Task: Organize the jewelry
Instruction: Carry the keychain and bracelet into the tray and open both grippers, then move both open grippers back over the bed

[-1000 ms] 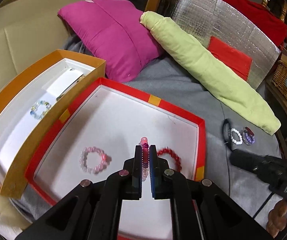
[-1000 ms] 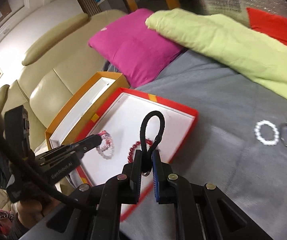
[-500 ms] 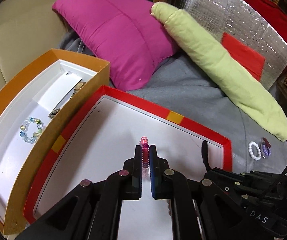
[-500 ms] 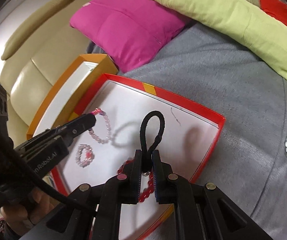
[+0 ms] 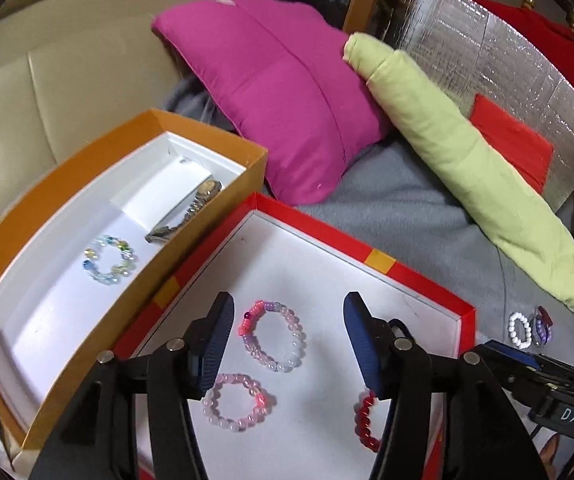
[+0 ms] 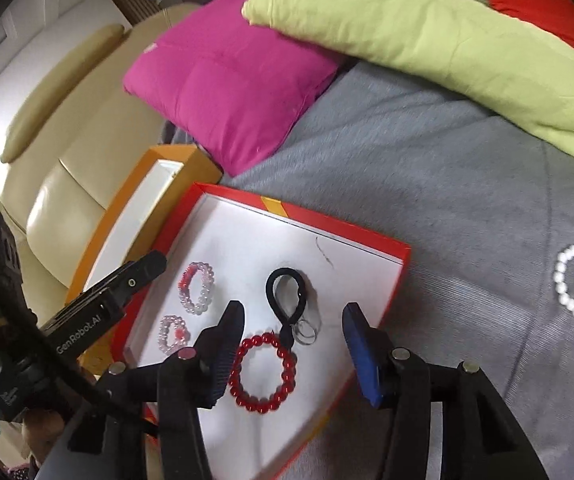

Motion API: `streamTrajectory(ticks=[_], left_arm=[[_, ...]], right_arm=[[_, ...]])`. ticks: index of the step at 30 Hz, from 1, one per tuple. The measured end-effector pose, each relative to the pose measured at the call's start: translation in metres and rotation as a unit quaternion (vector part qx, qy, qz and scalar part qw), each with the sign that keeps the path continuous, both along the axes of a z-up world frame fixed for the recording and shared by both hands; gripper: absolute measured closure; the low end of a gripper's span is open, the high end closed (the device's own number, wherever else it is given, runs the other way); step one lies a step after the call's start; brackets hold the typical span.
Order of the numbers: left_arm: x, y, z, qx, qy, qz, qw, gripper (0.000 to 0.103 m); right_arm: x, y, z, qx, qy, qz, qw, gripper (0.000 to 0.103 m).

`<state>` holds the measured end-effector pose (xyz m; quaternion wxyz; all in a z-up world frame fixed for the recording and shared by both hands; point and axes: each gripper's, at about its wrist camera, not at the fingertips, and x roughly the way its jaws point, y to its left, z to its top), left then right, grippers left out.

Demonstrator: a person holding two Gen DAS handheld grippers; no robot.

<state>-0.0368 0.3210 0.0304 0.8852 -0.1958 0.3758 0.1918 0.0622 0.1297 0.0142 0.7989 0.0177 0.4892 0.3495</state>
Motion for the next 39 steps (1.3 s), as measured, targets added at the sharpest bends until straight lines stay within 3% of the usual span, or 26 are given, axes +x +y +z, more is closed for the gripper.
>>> streamTrajectory(ticks=[8,17,25,30,36,39], left_arm=[[-0.015,-0.042,0.024,0.034,-0.015,-0.007,0.9993,0.036],[-0.011,-0.116,0.029,0.047,-0.004,-0.057,0.9972,0.035],[0.014,-0.201,0.004,0.049,0.025,-0.125,0.9907,0.034],[0.037,-0.256,-0.025,0.058,0.058,-0.172,0.9816,0.034],[0.045,-0.273,-0.066,0.065,0.099,-0.182,0.9761,0.034],[0.041,-0.276,-0.066,0.078,0.096,-0.182,0.9755,0.034]], right_arm=[[-0.013,-0.068,0.009,0.002,-0.03,-0.059,0.998,0.03],[-0.017,-0.187,-0.025,-0.033,-0.007,-0.164,0.986,0.029],[-0.028,-0.281,-0.054,-0.074,-0.001,-0.216,0.974,0.029],[-0.028,-0.3,-0.049,-0.064,-0.011,-0.234,0.97,0.029],[-0.029,-0.29,-0.055,-0.083,-0.032,-0.227,0.97,0.029],[-0.028,-0.293,-0.053,-0.076,-0.024,-0.227,0.971,0.029]])
